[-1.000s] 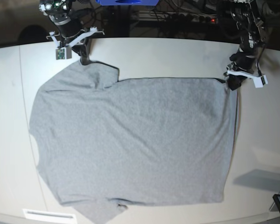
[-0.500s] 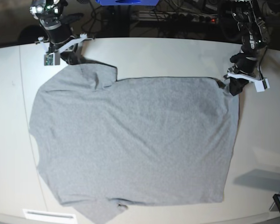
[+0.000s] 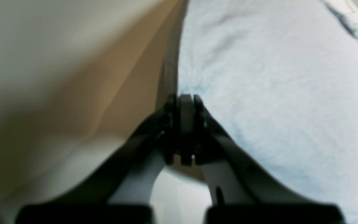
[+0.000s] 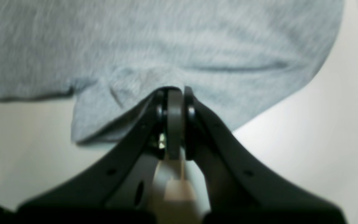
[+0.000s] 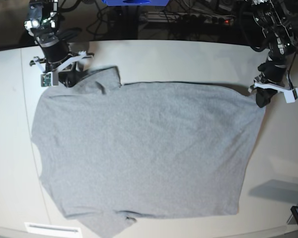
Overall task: Fold the T-shirt properly
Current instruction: 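Lift the shoulder edge with both grippers and pull it taut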
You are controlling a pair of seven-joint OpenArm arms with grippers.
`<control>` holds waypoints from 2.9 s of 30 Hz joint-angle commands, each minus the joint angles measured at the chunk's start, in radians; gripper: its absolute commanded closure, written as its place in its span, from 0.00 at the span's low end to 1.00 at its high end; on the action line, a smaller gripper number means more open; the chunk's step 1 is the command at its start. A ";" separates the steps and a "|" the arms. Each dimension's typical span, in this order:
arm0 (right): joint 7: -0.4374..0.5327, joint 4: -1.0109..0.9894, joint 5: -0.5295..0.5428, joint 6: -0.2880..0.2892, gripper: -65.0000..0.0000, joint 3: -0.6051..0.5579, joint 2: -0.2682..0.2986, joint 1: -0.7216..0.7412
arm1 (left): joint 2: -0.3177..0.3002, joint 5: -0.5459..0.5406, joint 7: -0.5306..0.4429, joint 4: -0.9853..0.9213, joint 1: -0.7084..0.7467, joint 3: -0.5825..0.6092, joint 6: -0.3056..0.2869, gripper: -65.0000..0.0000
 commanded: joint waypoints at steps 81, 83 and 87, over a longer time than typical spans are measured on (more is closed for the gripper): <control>-0.276 -0.185 0.010 0.007 1.00 -0.001 0.001 0.608 | 0.047 -0.074 0.156 -0.284 -0.412 -0.135 0.115 1.00; -0.275 -0.205 0.010 0.007 1.00 -0.001 0.001 0.619 | 0.047 -0.072 0.156 -0.310 -0.428 -0.135 0.115 1.00; -0.275 -0.234 0.009 0.007 1.00 0.000 0.001 0.630 | 0.047 -0.011 0.154 -0.361 -0.435 -0.135 0.115 1.00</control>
